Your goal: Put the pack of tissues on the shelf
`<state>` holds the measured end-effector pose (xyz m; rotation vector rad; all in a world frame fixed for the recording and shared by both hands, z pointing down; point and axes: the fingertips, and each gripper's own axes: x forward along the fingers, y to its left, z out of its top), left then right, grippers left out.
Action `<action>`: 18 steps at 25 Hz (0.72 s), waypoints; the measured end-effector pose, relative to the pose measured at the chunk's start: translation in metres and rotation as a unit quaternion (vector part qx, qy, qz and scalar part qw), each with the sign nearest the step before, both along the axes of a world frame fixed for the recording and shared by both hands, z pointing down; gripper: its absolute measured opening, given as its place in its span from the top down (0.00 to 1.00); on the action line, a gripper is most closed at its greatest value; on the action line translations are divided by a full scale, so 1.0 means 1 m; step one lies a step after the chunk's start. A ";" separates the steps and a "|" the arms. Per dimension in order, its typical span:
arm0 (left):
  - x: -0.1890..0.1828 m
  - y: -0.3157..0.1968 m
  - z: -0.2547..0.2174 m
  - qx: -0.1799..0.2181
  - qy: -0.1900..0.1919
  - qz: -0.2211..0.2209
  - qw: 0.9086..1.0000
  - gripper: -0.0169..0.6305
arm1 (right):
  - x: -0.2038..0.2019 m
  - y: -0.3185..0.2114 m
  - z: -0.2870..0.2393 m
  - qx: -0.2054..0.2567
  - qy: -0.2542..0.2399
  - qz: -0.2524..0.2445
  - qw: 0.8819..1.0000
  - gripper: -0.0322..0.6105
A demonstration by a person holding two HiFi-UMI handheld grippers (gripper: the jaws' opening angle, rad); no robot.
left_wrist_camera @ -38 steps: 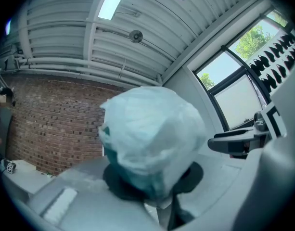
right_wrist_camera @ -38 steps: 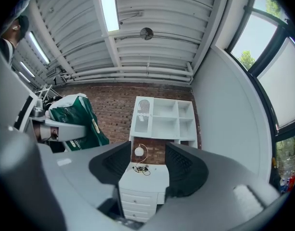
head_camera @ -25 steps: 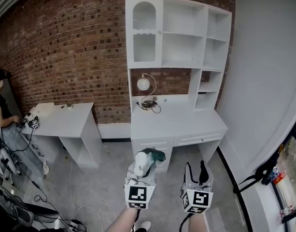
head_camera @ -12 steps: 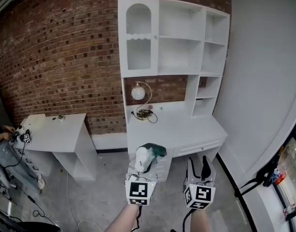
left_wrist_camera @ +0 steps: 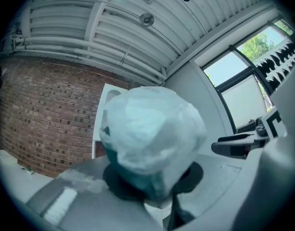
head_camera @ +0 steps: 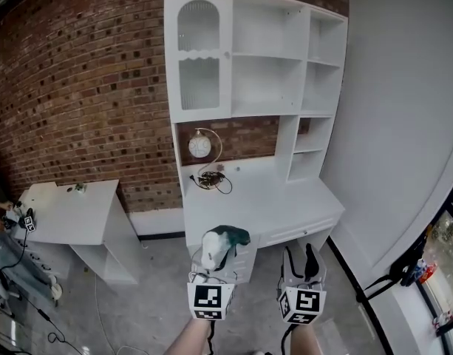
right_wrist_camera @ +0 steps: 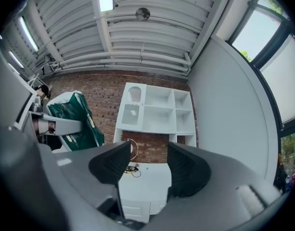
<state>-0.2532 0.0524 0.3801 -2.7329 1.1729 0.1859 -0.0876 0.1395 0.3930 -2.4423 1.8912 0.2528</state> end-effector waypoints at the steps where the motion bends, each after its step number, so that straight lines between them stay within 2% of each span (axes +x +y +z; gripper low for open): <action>1: 0.005 -0.005 0.002 -0.002 -0.001 -0.002 1.000 0.82 | 0.005 -0.005 0.003 -0.003 0.000 -0.001 1.000 0.59; 7: 0.043 -0.030 0.002 -0.004 -0.001 -0.021 1.000 0.82 | 0.047 -0.033 0.008 -0.011 -0.003 -0.018 1.000 0.59; 18: 0.120 -0.059 -0.022 0.019 0.010 -0.062 0.998 0.82 | 0.135 -0.082 -0.020 0.012 0.002 -0.061 0.998 0.59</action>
